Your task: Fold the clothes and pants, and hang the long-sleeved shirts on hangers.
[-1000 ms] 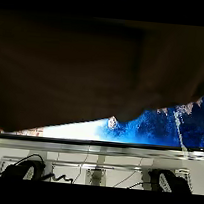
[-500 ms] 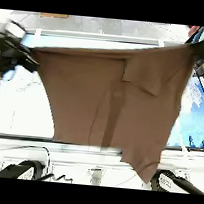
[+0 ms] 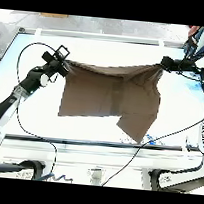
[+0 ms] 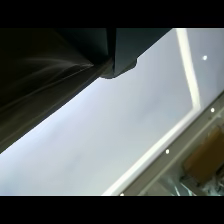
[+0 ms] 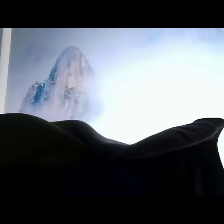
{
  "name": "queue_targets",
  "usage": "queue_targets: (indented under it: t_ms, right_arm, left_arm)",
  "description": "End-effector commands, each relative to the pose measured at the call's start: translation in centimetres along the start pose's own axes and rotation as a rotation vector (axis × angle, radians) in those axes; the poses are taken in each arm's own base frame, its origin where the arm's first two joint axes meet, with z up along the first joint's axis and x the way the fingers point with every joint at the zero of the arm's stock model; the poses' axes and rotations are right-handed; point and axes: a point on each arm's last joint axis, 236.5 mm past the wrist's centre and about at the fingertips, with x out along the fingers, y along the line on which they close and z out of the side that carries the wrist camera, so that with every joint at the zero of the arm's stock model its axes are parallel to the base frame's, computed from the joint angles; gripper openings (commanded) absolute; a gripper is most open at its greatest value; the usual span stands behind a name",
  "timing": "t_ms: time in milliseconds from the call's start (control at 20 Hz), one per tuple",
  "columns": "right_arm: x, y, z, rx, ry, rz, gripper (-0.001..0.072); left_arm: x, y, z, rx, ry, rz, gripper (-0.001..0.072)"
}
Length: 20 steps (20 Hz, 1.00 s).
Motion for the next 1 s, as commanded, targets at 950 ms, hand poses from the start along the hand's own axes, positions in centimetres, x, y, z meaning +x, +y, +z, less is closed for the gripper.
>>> queue_targets:
  t_ms: [950]
  right_arm:
    - [2.5, -10.0, -12.4, 0.025, 0.439, -0.321, 0.0012]
  left_arm:
    - [1.8, -11.7, -7.2, 0.017, 0.245, -0.310, 0.0013]
